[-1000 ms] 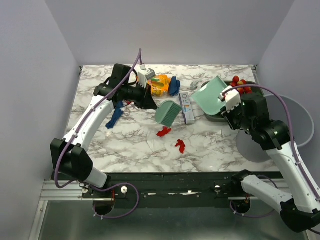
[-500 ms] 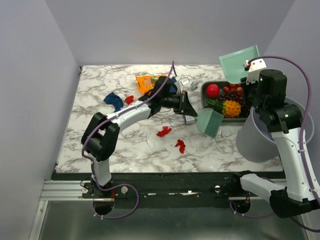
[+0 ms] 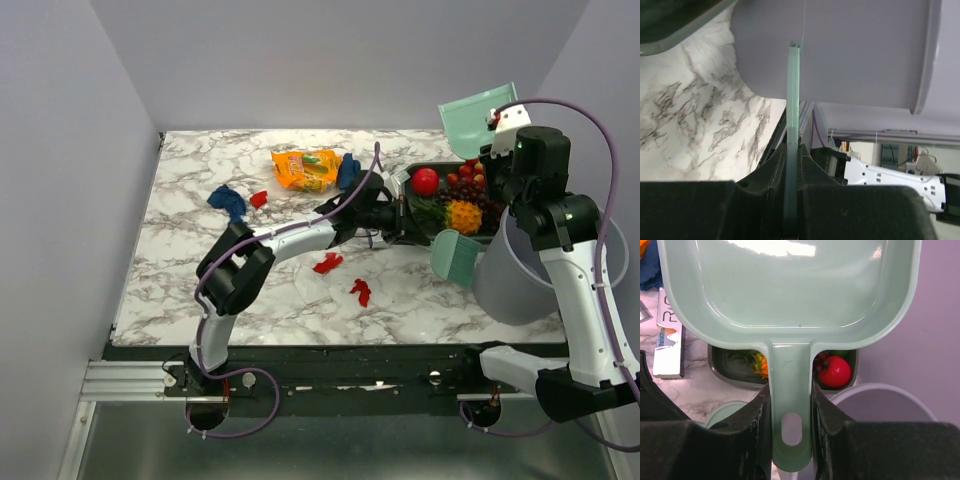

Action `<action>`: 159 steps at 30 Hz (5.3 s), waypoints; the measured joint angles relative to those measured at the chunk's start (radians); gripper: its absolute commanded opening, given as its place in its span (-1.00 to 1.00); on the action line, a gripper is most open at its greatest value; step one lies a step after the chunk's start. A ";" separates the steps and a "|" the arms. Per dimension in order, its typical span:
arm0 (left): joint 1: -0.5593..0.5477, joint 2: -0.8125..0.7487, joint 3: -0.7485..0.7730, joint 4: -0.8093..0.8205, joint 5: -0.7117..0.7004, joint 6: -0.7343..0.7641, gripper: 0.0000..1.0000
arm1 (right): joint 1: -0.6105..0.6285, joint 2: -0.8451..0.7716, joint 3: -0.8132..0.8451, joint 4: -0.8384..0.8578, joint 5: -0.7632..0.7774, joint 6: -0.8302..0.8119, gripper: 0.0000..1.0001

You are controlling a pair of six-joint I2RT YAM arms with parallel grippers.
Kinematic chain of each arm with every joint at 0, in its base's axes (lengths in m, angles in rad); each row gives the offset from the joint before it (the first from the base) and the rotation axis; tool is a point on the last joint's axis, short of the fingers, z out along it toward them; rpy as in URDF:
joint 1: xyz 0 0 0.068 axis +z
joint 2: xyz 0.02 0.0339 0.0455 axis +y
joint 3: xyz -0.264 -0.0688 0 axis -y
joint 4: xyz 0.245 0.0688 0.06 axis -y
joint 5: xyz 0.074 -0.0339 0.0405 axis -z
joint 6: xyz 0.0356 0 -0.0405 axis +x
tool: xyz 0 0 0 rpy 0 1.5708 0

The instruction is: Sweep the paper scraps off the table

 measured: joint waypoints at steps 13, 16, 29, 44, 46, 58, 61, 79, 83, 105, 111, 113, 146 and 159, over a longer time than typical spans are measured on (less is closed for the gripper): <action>-0.008 0.098 -0.017 -0.052 -0.084 -0.103 -1.00 | 0.000 0.074 0.072 0.002 -0.006 0.056 -0.99; -0.016 0.132 -0.017 -0.068 -0.091 -0.103 -1.00 | 0.000 0.074 0.088 0.002 -0.007 0.061 -0.99; 0.006 0.045 -0.131 -0.207 -0.141 -0.122 -1.00 | 0.000 0.056 0.040 0.015 -0.043 0.081 -0.99; 0.376 -0.334 -0.416 -0.538 -0.232 0.119 -1.00 | 0.000 0.119 0.000 0.046 -0.086 0.103 -0.99; 0.425 -0.372 -0.429 -0.568 -0.238 0.154 -1.00 | 0.000 0.140 0.007 0.045 -0.091 0.103 -0.99; 0.524 -0.451 -0.363 -0.558 -0.299 0.475 -1.00 | 0.023 0.150 -0.153 0.069 -0.253 -0.010 -0.99; 0.534 -0.487 -0.312 -0.561 -0.307 0.594 -1.00 | 0.056 0.148 -0.259 0.037 -0.317 -0.108 -0.99; 0.541 -0.364 0.098 -0.986 -0.247 1.157 -1.00 | 0.085 0.027 -0.591 -0.226 -0.397 -0.520 -0.99; 0.532 -0.348 0.146 -1.115 -0.240 1.230 -1.00 | 0.087 -0.002 -0.628 -0.228 -0.384 -0.526 -0.99; 0.420 -0.105 0.301 -1.351 -0.069 1.234 -1.00 | 0.138 0.049 -0.731 -0.189 -0.332 -0.518 -0.99; 0.367 -0.054 0.312 -1.344 -0.041 1.199 -1.00 | 0.138 0.059 -0.730 -0.182 -0.332 -0.518 -0.99; 0.347 -0.050 0.312 -1.341 -0.024 1.183 -1.00 | 0.138 0.059 -0.731 -0.180 -0.332 -0.518 -0.99; 0.349 -0.137 0.342 -1.275 -0.176 1.106 -1.00 | 0.138 0.025 -0.747 -0.255 -0.417 -0.504 -0.99; 0.315 0.006 0.354 -1.261 -0.177 1.059 -1.00 | 0.140 0.061 -0.729 -0.268 -0.425 -0.518 -0.99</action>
